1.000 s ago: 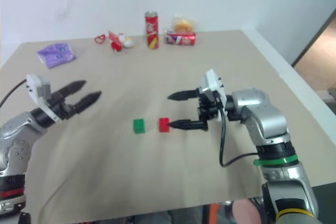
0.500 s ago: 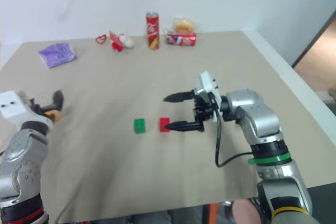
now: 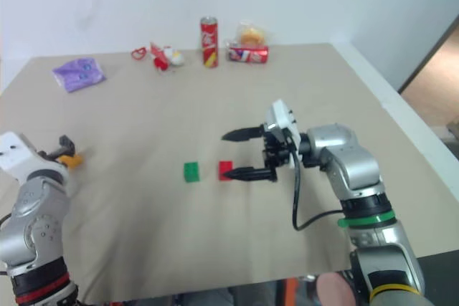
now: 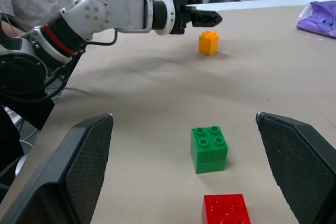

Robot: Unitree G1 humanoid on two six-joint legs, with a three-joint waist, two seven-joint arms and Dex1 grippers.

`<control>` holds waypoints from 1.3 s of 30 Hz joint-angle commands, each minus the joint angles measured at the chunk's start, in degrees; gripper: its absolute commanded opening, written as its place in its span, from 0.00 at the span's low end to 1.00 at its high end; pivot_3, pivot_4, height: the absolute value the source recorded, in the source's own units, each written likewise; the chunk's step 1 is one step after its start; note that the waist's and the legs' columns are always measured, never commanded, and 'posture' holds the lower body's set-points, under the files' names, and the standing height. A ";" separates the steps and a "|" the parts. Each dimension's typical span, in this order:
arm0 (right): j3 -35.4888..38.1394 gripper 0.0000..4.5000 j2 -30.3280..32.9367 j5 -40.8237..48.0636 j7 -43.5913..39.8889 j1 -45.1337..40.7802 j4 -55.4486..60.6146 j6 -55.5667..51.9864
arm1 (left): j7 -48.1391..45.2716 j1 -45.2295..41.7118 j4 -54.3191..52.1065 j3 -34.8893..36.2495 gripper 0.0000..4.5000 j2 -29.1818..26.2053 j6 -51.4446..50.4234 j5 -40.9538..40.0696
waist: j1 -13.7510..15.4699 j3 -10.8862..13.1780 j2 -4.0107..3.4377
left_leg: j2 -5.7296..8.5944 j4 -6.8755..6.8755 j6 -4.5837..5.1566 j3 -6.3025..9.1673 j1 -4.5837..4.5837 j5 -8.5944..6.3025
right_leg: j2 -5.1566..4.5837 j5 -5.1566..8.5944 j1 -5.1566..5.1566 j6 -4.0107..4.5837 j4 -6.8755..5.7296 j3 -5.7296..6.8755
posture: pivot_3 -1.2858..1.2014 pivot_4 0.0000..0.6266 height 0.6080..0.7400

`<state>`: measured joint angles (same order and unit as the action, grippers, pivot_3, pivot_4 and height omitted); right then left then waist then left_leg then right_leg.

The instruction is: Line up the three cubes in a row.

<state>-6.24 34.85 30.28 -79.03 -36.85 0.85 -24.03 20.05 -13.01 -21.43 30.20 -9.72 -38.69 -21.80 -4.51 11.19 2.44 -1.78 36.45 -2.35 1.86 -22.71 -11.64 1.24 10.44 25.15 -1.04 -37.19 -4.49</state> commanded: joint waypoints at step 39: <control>1.48 1.00 -1.69 1.20 4.00 -1.77 2.27 0.70 | -2.27 -6.77 12.50 -4.24 0.30 0.51 1.92 6.35 | 0.29 0.00 0.18 | 0.08 0.01 -0.04 0.02 -0.05 0.01 | -0.09 -0.07 0.00 -0.11 0.05 0.01 | 0.52 0.24 1.00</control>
<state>-5.93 32.86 31.17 -74.88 -38.27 1.67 -24.06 19.17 -18.59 -8.20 26.69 -7.78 -38.52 -16.12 -4.22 11.20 2.62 -1.70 36.45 -2.39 1.88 -22.76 -11.62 1.15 10.36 25.16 -1.19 -37.14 -4.47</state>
